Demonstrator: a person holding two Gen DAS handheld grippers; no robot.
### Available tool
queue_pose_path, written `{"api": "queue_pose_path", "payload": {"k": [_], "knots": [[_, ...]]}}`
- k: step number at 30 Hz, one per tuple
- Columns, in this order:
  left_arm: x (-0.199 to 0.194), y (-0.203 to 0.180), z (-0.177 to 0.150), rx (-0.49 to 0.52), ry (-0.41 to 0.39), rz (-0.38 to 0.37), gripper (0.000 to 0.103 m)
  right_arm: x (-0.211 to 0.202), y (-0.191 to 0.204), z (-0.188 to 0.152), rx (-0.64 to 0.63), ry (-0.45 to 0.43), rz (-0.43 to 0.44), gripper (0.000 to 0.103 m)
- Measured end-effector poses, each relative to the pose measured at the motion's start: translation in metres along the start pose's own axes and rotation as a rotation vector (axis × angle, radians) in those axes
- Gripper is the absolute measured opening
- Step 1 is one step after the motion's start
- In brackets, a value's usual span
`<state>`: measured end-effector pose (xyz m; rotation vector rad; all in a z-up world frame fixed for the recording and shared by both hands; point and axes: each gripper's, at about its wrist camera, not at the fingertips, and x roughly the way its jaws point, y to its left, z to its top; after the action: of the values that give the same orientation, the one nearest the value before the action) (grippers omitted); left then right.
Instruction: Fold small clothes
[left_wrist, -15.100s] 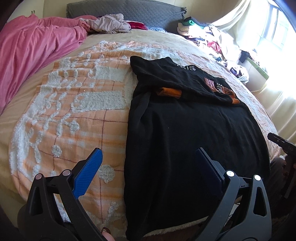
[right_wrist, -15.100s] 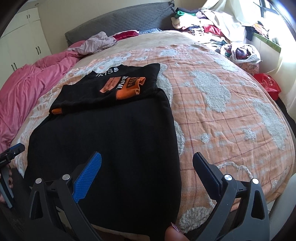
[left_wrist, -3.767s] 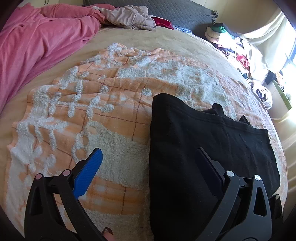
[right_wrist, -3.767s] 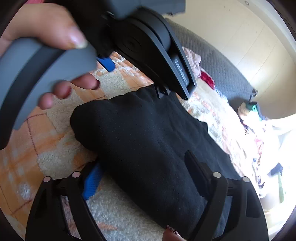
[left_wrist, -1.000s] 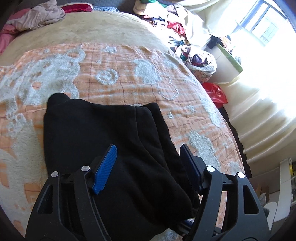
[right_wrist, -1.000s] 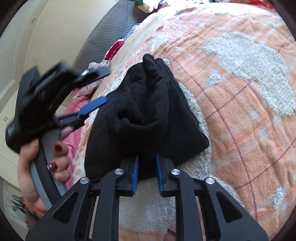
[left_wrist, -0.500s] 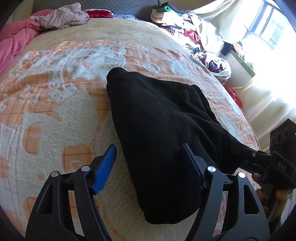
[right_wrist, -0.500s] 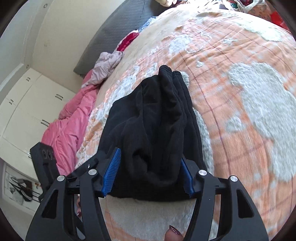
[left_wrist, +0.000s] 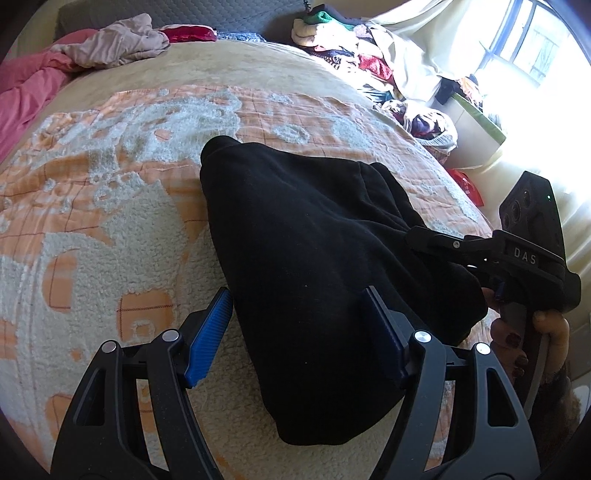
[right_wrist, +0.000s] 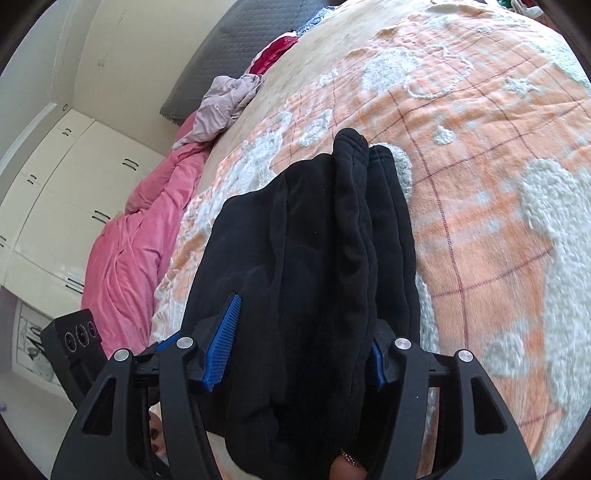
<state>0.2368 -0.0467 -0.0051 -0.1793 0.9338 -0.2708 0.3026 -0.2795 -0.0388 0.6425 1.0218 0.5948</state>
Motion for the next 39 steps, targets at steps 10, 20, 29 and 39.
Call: {"api": "queue_pose_path", "payload": {"k": [10, 20, 29, 39], "knots": [[0.002, -0.008, 0.001, 0.005, 0.011, 0.023, 0.064, -0.014, 0.037, -0.004, -0.202, -0.103, -0.08, 0.019], [0.009, -0.017, -0.01, 0.016, 0.029, 0.008, 0.065, -0.004, -0.002, -0.002, -0.108, -0.038, -0.173, 0.029], [0.004, -0.015, -0.011, 0.008, 0.032, 0.005, 0.066, -0.022, 0.026, -0.022, -0.262, -0.122, -0.38, 0.048], [-0.012, -0.015, -0.013, 0.0, 0.01, 0.006, 0.067, -0.045, 0.029, -0.03, -0.271, -0.217, -0.443, 0.063]]}}
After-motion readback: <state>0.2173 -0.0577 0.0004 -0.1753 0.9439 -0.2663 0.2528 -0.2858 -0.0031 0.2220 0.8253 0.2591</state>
